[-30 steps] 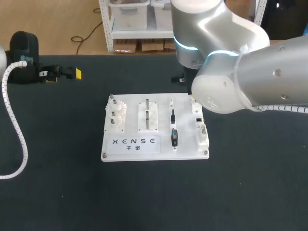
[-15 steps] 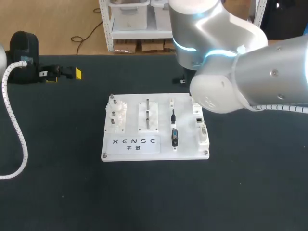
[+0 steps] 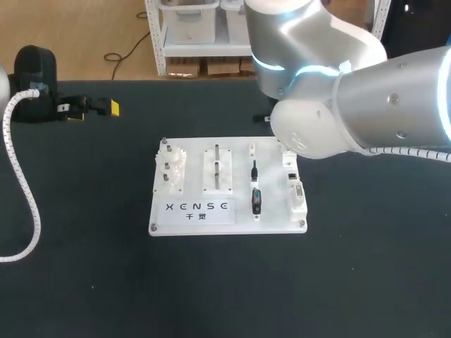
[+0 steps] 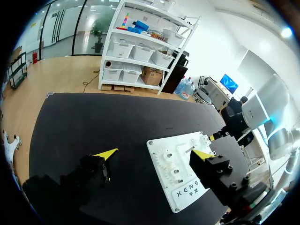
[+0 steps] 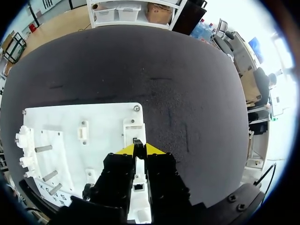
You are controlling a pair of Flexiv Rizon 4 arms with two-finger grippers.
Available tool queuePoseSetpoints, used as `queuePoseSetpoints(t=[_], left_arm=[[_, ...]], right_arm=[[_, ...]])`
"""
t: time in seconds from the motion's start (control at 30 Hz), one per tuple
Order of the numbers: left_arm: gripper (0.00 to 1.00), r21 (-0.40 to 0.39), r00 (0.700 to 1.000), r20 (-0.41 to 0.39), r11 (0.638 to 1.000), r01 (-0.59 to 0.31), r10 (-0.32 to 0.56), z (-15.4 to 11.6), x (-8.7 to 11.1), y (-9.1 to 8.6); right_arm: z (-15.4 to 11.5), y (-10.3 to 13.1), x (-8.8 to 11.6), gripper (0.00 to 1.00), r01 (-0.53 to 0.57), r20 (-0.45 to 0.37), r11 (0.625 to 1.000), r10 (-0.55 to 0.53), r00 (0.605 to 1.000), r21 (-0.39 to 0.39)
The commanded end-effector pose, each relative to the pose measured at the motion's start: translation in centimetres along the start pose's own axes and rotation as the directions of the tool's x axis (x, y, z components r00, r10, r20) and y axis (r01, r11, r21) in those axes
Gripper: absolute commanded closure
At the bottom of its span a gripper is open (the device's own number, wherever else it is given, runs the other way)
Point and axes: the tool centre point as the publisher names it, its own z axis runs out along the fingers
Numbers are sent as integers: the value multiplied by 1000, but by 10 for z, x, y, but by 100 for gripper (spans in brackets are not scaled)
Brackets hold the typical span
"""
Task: Insert the USB connector, Ethernet cable, and multi-pin plug into their matching sockets one by one.
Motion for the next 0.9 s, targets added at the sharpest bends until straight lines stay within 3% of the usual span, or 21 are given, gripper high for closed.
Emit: queuePoseSetpoints(t=[0.03, 0.13, 0.43, 0.73, 0.77, 0.8, 0.83, 0.87, 0.9], left_arm=[[0, 0, 1000, 0, 1000, 0, 0, 0, 0, 0], [0, 0, 1000, 0, 1000, 0, 0, 0, 0, 0], [0, 0, 1000, 0, 1000, 0, 0, 0, 0, 0], [0, 0, 1000, 0, 1000, 0, 0, 0, 0, 0], [0, 0, 1000, 0, 1000, 0, 0, 0, 0, 0], [0, 0, 1000, 0, 1000, 0, 0, 0, 0, 0], [0, 0, 1000, 0, 1000, 0, 0, 0, 0, 0], [0, 0, 1000, 0, 1000, 0, 0, 0, 0, 0], [0, 0, 1000, 0, 1000, 0, 0, 0, 0, 0]], right_arm=[[29, 2, 1, 100, -9, -19, 1000, 9, 1000, 3], [31, 3, -1, 100, -17, -40, 1000, 17, 999, -2], [32, 7, -3, 100, -32, -70, 988, 21, 997, -148], [35, 11, 3, 98, 10, -69, 988, -21, 997, -152], [33, 11, 3, 80, 16, -63, 989, -25, 998, -148], [30, 10, 4, 55, 23, -50, 989, -31, 998, -148], [27, 9, 3, 10, 26, -37, 990, -31, 999, -142], [23, 8, 3, 0, 31, -18, 990, -34, 999, -137], [19, 7, 2, 0, 33, -1, 990, -34, 999, -138]])
